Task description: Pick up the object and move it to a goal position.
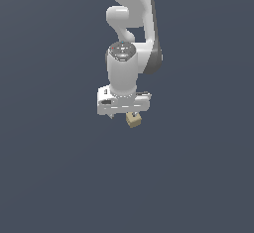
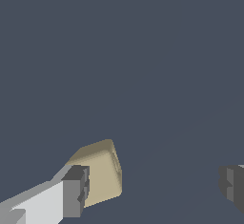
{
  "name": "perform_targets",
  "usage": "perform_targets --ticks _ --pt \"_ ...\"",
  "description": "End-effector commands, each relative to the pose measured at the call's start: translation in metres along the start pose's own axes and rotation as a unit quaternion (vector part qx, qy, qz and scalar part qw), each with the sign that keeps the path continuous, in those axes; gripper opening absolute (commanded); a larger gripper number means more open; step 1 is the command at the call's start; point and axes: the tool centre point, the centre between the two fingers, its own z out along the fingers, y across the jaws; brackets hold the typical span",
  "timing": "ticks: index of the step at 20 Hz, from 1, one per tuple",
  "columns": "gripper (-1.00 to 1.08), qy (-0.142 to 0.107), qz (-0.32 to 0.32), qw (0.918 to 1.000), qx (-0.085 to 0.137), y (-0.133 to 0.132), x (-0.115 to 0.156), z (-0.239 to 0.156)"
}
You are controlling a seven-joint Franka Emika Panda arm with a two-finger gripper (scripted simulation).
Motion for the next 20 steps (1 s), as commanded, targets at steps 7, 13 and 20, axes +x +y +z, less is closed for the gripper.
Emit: perform_targets --ticks 7,13,20 --pt "1.00 -0.004 -0.099 0.9951 0.005 -0.037 -0.033 0.042" --pt "1.00 -0.005 -0.144 0.9895 0.008 -0.053 -0.050 0.060" --pt "1.00 -0.006 -0.154 0.9881 0.009 -0.057 -0.054 0.064"
